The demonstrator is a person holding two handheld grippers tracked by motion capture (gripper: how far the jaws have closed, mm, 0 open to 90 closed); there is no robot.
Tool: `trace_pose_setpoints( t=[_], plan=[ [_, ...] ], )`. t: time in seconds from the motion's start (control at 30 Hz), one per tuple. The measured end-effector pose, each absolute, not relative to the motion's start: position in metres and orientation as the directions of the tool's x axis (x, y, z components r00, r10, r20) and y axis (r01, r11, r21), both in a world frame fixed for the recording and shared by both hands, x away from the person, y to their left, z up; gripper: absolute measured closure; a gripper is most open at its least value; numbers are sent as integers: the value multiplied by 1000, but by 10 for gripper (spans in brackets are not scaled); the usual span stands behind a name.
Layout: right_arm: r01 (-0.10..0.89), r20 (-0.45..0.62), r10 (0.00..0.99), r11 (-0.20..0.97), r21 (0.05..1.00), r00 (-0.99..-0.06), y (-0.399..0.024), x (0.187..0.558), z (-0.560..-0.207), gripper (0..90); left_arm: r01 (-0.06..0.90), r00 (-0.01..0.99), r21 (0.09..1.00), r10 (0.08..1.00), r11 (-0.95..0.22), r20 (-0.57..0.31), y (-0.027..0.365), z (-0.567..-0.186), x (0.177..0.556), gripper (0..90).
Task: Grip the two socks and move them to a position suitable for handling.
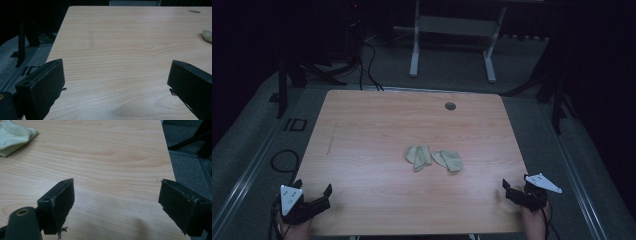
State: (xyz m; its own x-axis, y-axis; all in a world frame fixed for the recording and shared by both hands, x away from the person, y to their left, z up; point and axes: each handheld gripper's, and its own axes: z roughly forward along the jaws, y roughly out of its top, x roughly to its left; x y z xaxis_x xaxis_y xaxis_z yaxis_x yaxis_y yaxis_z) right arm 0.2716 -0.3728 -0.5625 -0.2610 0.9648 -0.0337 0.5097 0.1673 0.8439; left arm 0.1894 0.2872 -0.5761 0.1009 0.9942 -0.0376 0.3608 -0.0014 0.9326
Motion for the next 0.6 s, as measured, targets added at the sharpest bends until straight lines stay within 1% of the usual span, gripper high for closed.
trace_pose_setpoints(
  t=[0.17,0.3,0.47,0.57,0.6],
  plan=[
    [523,-21,960,169,835,-278,-374,272,-561,134,341,113,940,991,23,-65,287,-575,189,13],
    [532,-4,954,170,829,-299,-374,273,-559,134,338,116,941,991,28,-71,286,-574,187,13],
    [529,-15,946,194,826,-323,-368,273,-554,134,337,127,941,989,29,-76,283,-574,187,13],
    [527,-10,936,208,824,-353,-362,273,-551,133,334,132,942,988,32,-80,282,-573,187,13],
    [530,-25,936,221,819,-351,-360,274,-550,133,334,131,942,988,37,-85,282,-573,188,13]
  ],
)
